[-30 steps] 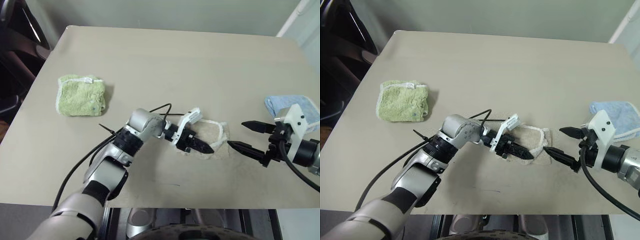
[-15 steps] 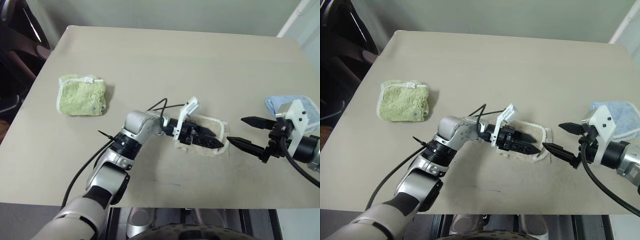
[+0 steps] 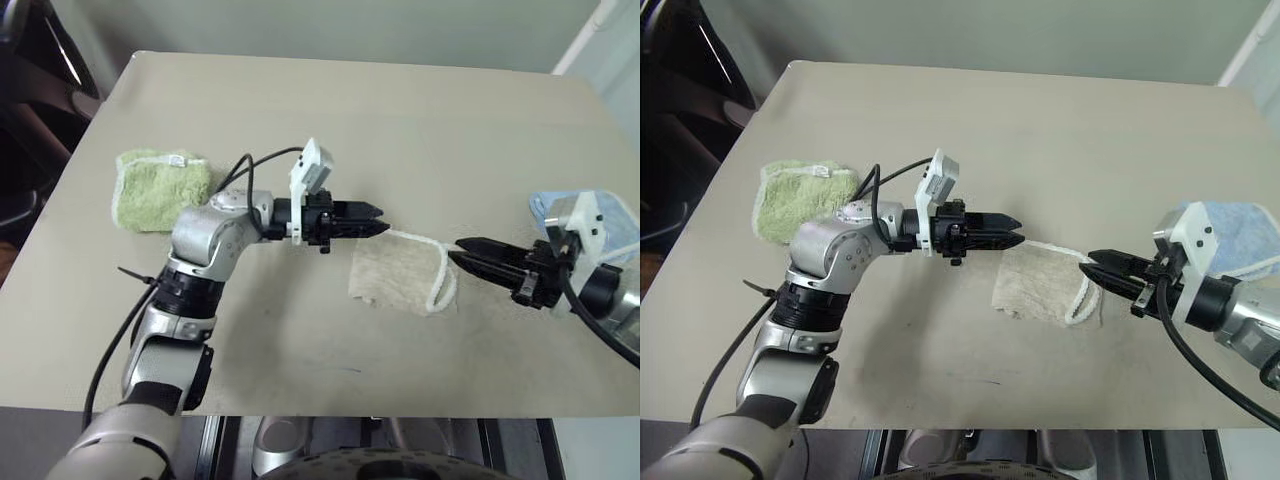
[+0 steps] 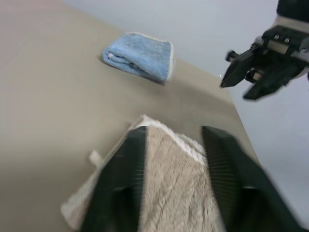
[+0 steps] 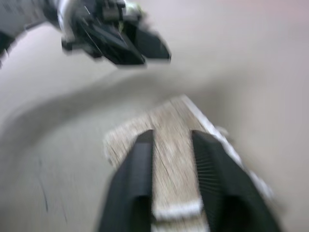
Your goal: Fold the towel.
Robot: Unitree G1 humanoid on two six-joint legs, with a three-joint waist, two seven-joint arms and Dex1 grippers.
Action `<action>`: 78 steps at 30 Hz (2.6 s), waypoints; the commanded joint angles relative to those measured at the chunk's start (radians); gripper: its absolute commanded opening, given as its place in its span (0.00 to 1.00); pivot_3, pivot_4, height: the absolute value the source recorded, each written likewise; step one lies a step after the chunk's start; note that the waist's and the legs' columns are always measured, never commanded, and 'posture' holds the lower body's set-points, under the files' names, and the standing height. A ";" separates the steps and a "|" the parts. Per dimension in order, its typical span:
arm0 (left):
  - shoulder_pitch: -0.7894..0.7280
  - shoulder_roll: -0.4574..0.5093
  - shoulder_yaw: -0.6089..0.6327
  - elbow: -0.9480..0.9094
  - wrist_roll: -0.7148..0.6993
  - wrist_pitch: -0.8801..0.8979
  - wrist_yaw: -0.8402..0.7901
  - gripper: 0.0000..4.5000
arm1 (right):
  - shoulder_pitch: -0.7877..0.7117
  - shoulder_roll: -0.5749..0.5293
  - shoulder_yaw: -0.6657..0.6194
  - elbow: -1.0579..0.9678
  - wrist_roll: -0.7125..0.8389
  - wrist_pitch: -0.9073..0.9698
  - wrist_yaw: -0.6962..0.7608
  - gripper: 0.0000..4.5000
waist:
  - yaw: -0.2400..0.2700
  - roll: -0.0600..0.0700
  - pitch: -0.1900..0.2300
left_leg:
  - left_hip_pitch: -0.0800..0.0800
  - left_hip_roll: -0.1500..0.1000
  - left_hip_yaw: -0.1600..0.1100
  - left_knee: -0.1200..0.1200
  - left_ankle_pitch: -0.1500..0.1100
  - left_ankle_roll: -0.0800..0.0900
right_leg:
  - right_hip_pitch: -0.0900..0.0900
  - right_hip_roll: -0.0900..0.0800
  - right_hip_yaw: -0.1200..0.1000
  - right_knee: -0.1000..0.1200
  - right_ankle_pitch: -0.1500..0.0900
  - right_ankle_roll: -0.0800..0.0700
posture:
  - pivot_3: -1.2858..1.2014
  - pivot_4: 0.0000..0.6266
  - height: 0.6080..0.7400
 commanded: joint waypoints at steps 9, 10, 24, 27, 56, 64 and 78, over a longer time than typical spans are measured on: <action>0.127 -0.039 -0.027 -0.047 0.084 -0.385 -0.116 0.00 | -0.059 0.104 0.218 0.037 -0.161 -0.139 -0.033 0.00 | -0.010 0.000 0.000 | 0.001 0.000 0.000 0.000 -0.003 0.005 | 0.000 0.000 -0.001 0.000 0.004 -0.006 | 0.52 0.24 0.95; 0.134 -0.050 -0.026 -0.036 0.084 -0.404 -0.119 0.00 | -0.061 0.112 0.239 0.046 -0.190 -0.155 -0.036 0.00 | -0.009 0.000 0.000 | 0.001 0.000 -0.001 0.000 -0.003 0.005 | 0.000 0.000 -0.001 0.000 0.004 -0.006 | 0.52 0.24 0.95; 0.172 -0.169 -0.179 0.373 0.353 -0.862 -0.209 0.00 | -0.037 0.407 0.453 0.398 -0.559 -0.458 -0.114 0.00 | -0.016 0.002 0.000 | -0.001 0.001 -0.002 0.003 -0.006 0.008 | -0.001 -0.003 -0.006 0.000 0.015 -0.012 | 0.52 0.24 0.95; 0.166 -0.182 -0.194 0.431 0.394 -0.894 -0.196 0.00 | -0.015 0.437 0.467 0.462 -0.606 -0.508 -0.114 0.00 | -0.017 0.003 0.000 | -0.001 0.001 -0.001 0.003 -0.006 0.008 | -0.001 -0.004 -0.006 0.000 0.015 -0.012 | 0.52 0.24 0.95; 0.119 -0.094 -0.031 0.088 0.215 -0.626 -0.190 0.00 | -0.165 0.098 0.027 0.357 0.205 0.156 -0.062 0.99 | -0.017 0.007 -0.001 | -0.016 -0.002 0.000 0.012 -0.001 -0.004 | -0.010 -0.006 -0.005 -0.002 0.007 -0.007 | 0.52 0.24 0.95; 0.170 -0.057 -0.036 0.013 0.217 -0.638 -0.189 0.00 | -0.186 -0.012 0.028 0.550 0.346 0.402 -0.070 0.99 | -0.015 0.007 -0.001 | -0.016 -0.002 0.000 0.012 -0.008 0.000 | -0.010 -0.007 -0.006 -0.001 0.004 -0.005 | 0.52 0.24 0.95; 0.205 -0.022 -0.036 -0.128 0.190 -0.526 -0.098 0.00 | -0.140 -0.007 0.123 0.658 0.197 0.456 -0.028 0.99 | -0.015 0.007 -0.001 | -0.015 -0.002 0.000 0.013 -0.016 0.013 | -0.010 -0.007 -0.007 0.000 0.004 -0.006 | 0.52 0.24 0.95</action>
